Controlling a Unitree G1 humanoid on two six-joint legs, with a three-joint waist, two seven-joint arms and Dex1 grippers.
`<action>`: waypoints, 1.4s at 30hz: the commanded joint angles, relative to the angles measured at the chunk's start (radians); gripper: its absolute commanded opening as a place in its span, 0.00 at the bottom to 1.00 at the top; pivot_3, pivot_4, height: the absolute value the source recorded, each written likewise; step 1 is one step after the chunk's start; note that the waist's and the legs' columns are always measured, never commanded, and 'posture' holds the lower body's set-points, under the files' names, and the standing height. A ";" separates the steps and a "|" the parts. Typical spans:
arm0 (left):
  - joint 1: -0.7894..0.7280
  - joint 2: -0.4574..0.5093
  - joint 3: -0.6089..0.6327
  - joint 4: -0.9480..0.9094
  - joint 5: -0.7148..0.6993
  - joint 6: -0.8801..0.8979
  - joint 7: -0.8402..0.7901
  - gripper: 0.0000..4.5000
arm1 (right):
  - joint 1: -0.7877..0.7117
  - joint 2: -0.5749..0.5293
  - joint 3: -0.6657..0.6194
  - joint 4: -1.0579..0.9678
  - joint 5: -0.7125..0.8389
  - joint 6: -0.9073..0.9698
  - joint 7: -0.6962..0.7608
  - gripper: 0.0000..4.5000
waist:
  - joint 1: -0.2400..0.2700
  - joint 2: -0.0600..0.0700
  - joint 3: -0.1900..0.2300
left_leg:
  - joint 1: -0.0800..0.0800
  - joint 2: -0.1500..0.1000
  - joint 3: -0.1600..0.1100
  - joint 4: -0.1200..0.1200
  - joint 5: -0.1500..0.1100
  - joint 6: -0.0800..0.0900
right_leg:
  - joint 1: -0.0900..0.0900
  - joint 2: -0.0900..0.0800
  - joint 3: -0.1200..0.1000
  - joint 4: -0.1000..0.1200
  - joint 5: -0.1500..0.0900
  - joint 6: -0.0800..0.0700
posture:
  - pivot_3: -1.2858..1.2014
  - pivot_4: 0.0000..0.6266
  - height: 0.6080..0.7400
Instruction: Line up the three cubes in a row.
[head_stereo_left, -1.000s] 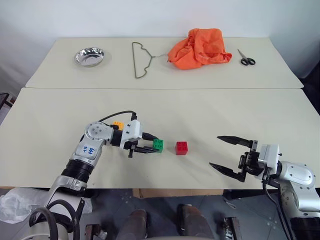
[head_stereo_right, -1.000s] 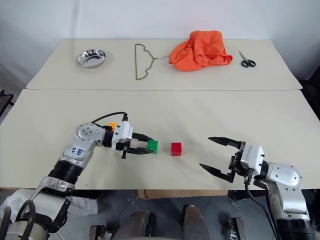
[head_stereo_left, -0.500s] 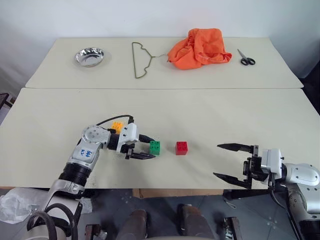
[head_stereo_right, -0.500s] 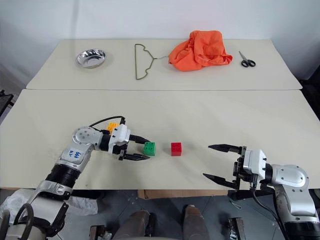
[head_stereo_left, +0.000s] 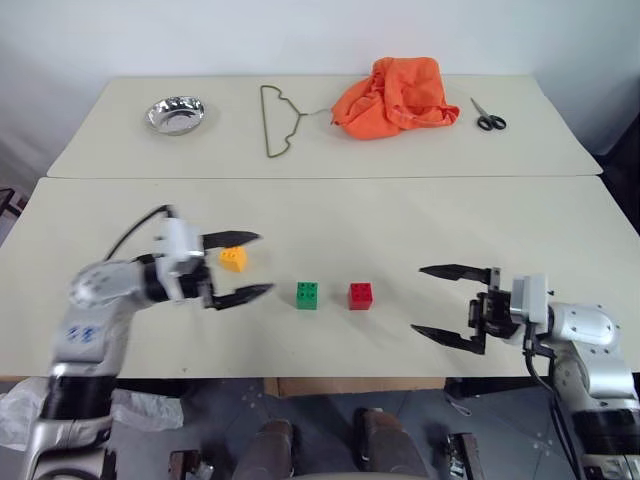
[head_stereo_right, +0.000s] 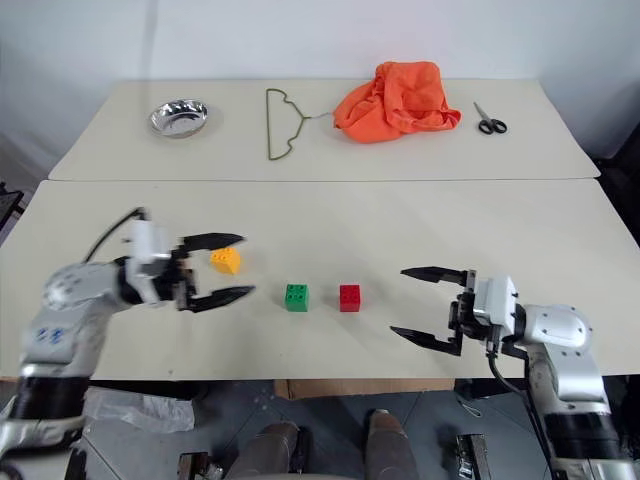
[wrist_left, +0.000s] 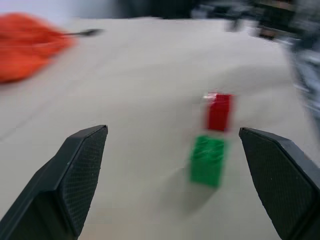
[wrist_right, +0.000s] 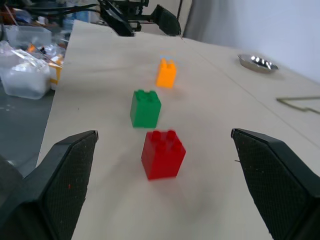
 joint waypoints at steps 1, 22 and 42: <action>0.121 -0.043 0.222 -0.012 -0.032 -0.019 0.182 1.00 | -0.026 0.016 0.012 -0.017 0.025 0.017 0.006 1.00 | 0.001 0.000 0.000 | 0.000 0.000 -0.001 0.000 0.000 0.000 | 0.000 0.000 0.000 0.000 0.000 0.000 | 0.52 0.24 1.00; 0.449 -0.234 0.225 -0.226 0.015 -0.035 0.457 1.00 | -0.061 0.073 0.011 -0.015 0.031 -0.004 0.011 1.00 | 0.024 -0.001 0.000 | 0.000 -0.001 -0.004 0.000 -0.004 0.001 | 0.004 -0.002 -0.001 -0.004 0.000 -0.001 | 0.52 0.24 1.00; 0.064 -0.361 -0.113 -0.054 0.197 0.162 0.751 0.87 | 0.046 0.064 -0.020 0.000 0.024 -0.079 0.035 1.00 | 0.022 -0.001 0.000 | 0.001 -0.001 -0.001 0.001 -0.004 0.000 | 0.002 0.001 -0.003 -0.002 0.000 0.000 | 0.52 0.24 1.00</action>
